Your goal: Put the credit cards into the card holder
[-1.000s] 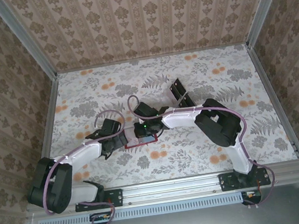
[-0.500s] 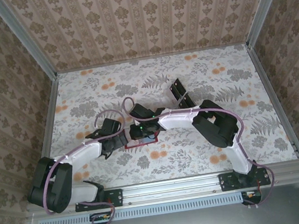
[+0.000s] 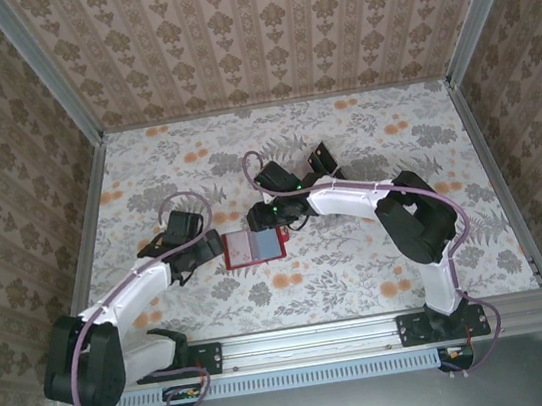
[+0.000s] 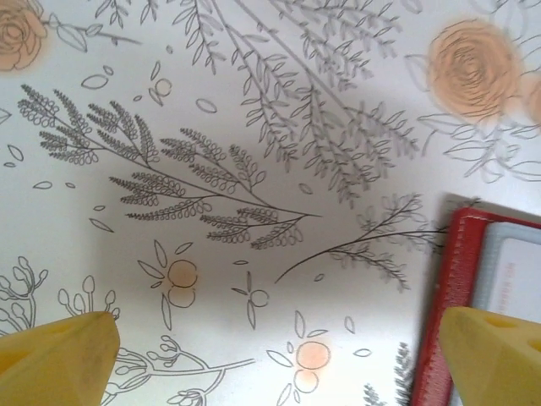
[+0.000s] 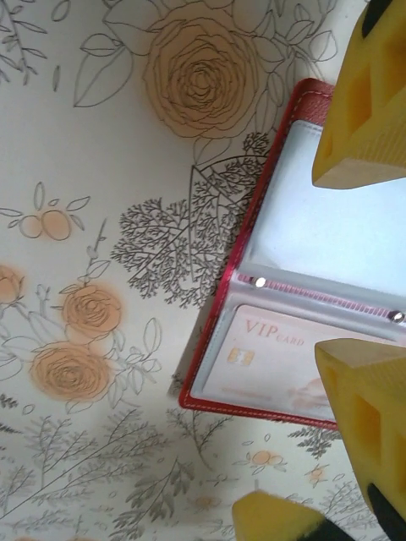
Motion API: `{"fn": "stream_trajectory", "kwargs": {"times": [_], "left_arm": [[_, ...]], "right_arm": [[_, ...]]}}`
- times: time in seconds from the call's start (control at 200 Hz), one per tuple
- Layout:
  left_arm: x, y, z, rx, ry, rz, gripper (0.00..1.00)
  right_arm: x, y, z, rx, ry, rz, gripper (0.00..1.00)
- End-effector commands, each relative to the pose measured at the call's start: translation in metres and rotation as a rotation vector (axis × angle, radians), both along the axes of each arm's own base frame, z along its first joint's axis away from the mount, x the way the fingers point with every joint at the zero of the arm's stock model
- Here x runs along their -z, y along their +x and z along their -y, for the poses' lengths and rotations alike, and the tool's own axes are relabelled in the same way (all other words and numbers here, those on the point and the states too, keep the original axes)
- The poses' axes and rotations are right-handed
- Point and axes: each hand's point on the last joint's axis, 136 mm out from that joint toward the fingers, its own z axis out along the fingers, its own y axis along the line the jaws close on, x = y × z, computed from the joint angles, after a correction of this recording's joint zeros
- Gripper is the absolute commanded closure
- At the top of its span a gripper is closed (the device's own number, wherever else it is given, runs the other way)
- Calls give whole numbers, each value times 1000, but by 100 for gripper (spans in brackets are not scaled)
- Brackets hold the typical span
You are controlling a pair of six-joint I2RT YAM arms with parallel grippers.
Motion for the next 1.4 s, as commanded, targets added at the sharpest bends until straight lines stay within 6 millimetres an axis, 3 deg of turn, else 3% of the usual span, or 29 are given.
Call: {"fn": "stream_trajectory", "kwargs": {"times": [0.0, 0.385, 0.7, 1.065, 1.395], "left_arm": [[-2, -10, 12, 38, -33, -22, 0], [2, -25, 43, 107, -55, 4, 0], [8, -38, 71, 200, -69, 43, 0], [-4, -29, 102, 276, -98, 132, 0], [7, -16, 112, 292, -51, 124, 0]], "right_arm": [[20, -6, 11, -23, -71, -27, 48], [53, -22, 4, -4, -38, -122, 49], [57, -25, -14, 44, 57, -170, 48], [63, -27, -14, 61, 66, -189, 48], [62, -28, -14, 66, 73, -195, 48]]}}
